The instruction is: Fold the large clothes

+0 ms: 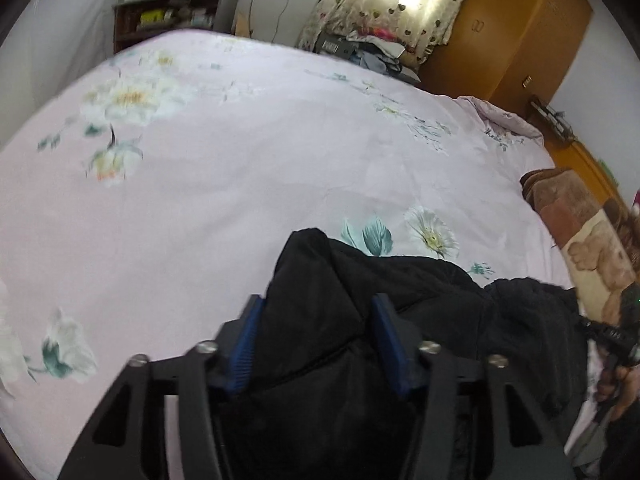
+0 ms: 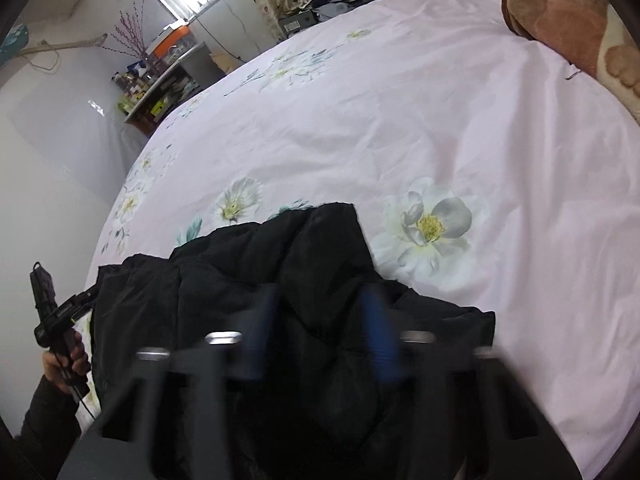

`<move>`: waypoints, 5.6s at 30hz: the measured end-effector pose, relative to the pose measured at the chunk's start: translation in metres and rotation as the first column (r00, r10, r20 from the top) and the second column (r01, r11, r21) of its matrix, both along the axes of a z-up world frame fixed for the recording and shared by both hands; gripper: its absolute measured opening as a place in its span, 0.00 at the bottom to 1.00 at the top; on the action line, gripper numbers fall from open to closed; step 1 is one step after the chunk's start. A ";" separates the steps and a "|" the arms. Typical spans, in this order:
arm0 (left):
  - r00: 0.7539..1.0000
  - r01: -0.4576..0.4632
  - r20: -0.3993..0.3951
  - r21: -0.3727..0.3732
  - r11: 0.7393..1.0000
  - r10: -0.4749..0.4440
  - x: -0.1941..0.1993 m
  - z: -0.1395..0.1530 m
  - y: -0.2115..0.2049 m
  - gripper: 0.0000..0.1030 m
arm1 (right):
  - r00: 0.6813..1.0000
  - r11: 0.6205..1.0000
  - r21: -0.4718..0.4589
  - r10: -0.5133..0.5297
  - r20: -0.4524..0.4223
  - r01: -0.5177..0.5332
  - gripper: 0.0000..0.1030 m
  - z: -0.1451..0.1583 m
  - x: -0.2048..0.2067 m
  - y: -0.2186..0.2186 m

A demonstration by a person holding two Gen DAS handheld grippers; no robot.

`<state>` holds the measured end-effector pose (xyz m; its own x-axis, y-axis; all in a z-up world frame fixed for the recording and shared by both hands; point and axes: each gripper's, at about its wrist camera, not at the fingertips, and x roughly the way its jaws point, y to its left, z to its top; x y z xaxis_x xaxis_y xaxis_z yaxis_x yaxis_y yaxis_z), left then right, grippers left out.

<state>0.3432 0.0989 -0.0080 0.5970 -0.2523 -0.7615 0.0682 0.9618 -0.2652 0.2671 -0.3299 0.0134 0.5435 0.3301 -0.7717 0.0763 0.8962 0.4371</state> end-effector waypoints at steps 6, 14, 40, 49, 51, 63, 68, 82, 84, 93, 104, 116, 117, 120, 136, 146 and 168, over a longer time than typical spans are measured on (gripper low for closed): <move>0.998 -0.064 -0.001 0.075 0.995 0.065 0.015 -0.026 -0.007 0.42 | 0.997 0.990 -0.125 -0.057 0.046 0.062 0.15 -0.002 -0.002 0.015; 0.996 -0.089 -0.001 0.128 0.988 0.090 0.024 -0.065 -0.020 0.44 | 0.998 0.971 -0.234 -0.060 -0.022 0.053 0.17 -0.059 0.016 0.031; 0.989 0.086 0.104 0.154 0.984 -0.103 -0.028 -0.013 -0.080 0.63 | 0.985 0.924 -0.383 0.070 0.159 -0.004 0.41 -0.012 -0.011 0.122; 0.991 0.062 0.104 0.224 0.973 -0.087 -0.011 -0.044 -0.089 0.64 | 0.989 0.921 -0.389 0.051 0.140 0.008 0.51 -0.050 0.007 0.112; 0.991 0.092 0.076 0.222 0.971 -0.111 -0.012 -0.032 -0.086 0.63 | 0.991 0.925 -0.381 0.049 0.123 0.002 0.51 -0.037 0.006 0.109; 0.993 0.051 0.091 0.174 0.983 -0.068 0.012 -0.049 -0.050 0.64 | 0.987 0.902 -0.410 -0.085 0.139 0.136 0.51 -0.050 0.017 0.068; 0.993 0.049 0.096 0.162 0.986 -0.066 0.018 -0.063 -0.055 0.64 | 0.982 0.908 -0.384 -0.118 0.148 0.167 0.51 -0.064 0.017 0.062; 0.996 0.057 0.059 0.178 0.982 -0.068 0.021 -0.042 -0.051 0.62 | 0.986 0.903 -0.398 -0.131 0.102 0.161 0.51 -0.054 0.017 0.061; 0.993 0.056 0.093 0.154 0.986 -0.071 0.007 -0.017 -0.048 0.62 | 0.985 0.903 -0.398 -0.122 0.125 0.163 0.51 -0.032 0.008 0.068; 0.958 0.238 0.151 0.054 0.970 -0.243 -0.066 0.015 -0.105 0.62 | 0.978 0.938 -0.339 0.003 0.210 0.069 0.51 0.016 -0.059 0.125; 0.966 0.250 0.039 0.130 0.959 -0.257 -0.050 -0.028 -0.138 0.62 | 0.996 0.939 -0.339 -0.033 0.089 0.061 0.53 -0.029 -0.042 0.117; 0.983 0.179 0.030 0.054 0.982 -0.181 -0.105 -0.022 -0.084 0.59 | 0.998 0.897 -0.436 -0.059 0.030 0.066 0.53 -0.013 -0.094 0.102; 0.983 0.179 0.031 0.064 0.982 -0.182 -0.102 -0.024 -0.087 0.60 | 0.998 0.898 -0.434 -0.062 0.020 0.065 0.53 -0.020 -0.094 0.100; 0.983 0.176 0.031 0.098 0.980 -0.180 -0.094 -0.029 -0.098 0.60 | 0.998 0.885 -0.461 -0.058 0.021 0.061 0.53 -0.024 -0.093 0.098; 0.980 0.158 0.102 0.122 0.980 -0.171 -0.093 0.004 -0.064 0.57 | 0.997 0.908 -0.411 -0.068 0.039 0.078 0.53 -0.003 -0.096 0.088; 0.997 0.057 0.047 0.125 0.991 -0.063 -0.048 -0.034 -0.019 0.58 | 0.994 0.901 -0.422 -0.107 0.010 0.101 0.52 -0.024 -0.068 0.068; 0.999 0.050 -0.008 0.037 0.998 -0.050 -0.085 -0.044 0.015 0.27 | 0.998 0.894 -0.445 -0.062 -0.003 0.054 0.35 -0.030 -0.101 0.073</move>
